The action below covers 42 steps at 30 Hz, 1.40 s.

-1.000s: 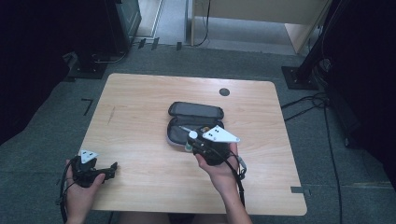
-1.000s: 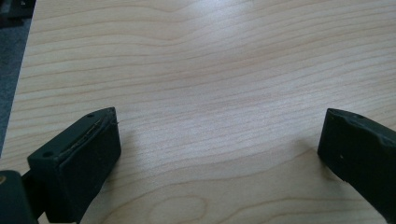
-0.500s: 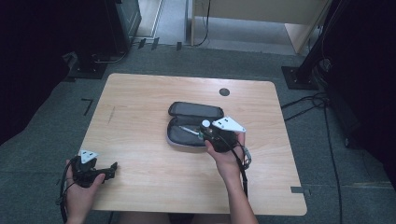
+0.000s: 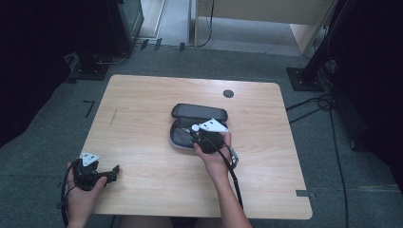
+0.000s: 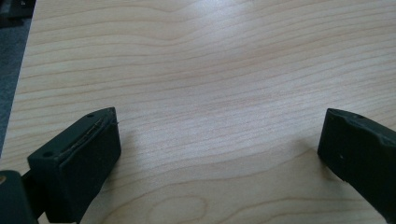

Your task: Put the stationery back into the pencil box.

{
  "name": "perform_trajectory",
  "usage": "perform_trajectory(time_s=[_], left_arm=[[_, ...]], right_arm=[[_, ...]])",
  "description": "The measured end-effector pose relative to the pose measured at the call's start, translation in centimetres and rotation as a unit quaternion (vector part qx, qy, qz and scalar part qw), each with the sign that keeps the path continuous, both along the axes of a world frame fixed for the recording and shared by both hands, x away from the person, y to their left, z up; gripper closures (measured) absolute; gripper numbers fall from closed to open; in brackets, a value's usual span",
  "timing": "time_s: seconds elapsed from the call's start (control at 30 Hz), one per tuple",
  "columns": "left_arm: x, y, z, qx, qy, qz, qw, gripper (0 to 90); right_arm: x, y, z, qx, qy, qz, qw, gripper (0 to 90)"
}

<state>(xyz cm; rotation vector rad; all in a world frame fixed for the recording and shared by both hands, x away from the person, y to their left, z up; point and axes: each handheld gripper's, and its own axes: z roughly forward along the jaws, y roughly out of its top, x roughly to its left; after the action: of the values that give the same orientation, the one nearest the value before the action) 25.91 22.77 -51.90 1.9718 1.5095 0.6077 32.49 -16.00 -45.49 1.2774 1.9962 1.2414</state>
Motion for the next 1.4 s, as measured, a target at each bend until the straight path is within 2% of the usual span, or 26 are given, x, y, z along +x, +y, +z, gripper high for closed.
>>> perform_trajectory(time_s=[0.2, 0.3, 0.37, 0.53, 0.87, 1.03, 1.1, 1.17, 1.4], left_arm=[[0.0, 0.0, 0.0, 0.0, 0.0, 0.0, 1.0, 0.0], [0.0, 0.0, 0.0, 0.0, 0.0, 0.0, 1.0, 0.0], [0.0, 0.0, 0.0, 0.0, 0.0, 0.0, 1.0, 0.0], [0.0, 0.0, 0.0, 0.0, 0.0, 0.0, 1.0, 0.0], [0.0, 0.0, 0.0, 0.0, 0.0, 0.0, 1.0, 0.0], [0.0, 0.0, 0.0, -0.001, 0.0, 0.0, 1.0, 0.0], [0.0, 0.0, 0.0, 0.0, 0.0, 0.001, 1.0, 0.0], [0.0, 0.0, 0.0, 0.0, 0.0, 0.001, 1.0, 0.0], [0.0, 0.0, 0.0, 0.0, 0.0, 0.001, 1.0, 0.0]], right_arm=[[0.6, 2.3, -0.3, 0.018, -0.013, 0.029, 0.9993, 65.6], [0.9, 3.3, -0.6, 0.01, -0.01, 0.039, 0.9992, 65.6], [1.0, 3.3, -0.8, 0.007, -0.006, 0.039, 0.9992, 65.6], [0.7, 1.9, -1.0, 0.006, 0.005, 0.032, 0.9994, 65.6], [-0.4, -1.4, -1.5, 0.035, 0.034, 0.03, 0.9984, 65.1], [-0.5, -3.1, -2.6, 0.031, 0.062, 0.017, 0.9975, 66.1], [-0.4, -3.5, -2.9, 0.02, 0.07, 0.013, 0.9973, 73.3], [-0.3, -4.0, -3.2, 0.02, 0.077, 0.004, 0.9968, 72.1], [0.5, -4.5, -3.5, 0.008, 0.076, -0.009, 0.997, 73.5]])
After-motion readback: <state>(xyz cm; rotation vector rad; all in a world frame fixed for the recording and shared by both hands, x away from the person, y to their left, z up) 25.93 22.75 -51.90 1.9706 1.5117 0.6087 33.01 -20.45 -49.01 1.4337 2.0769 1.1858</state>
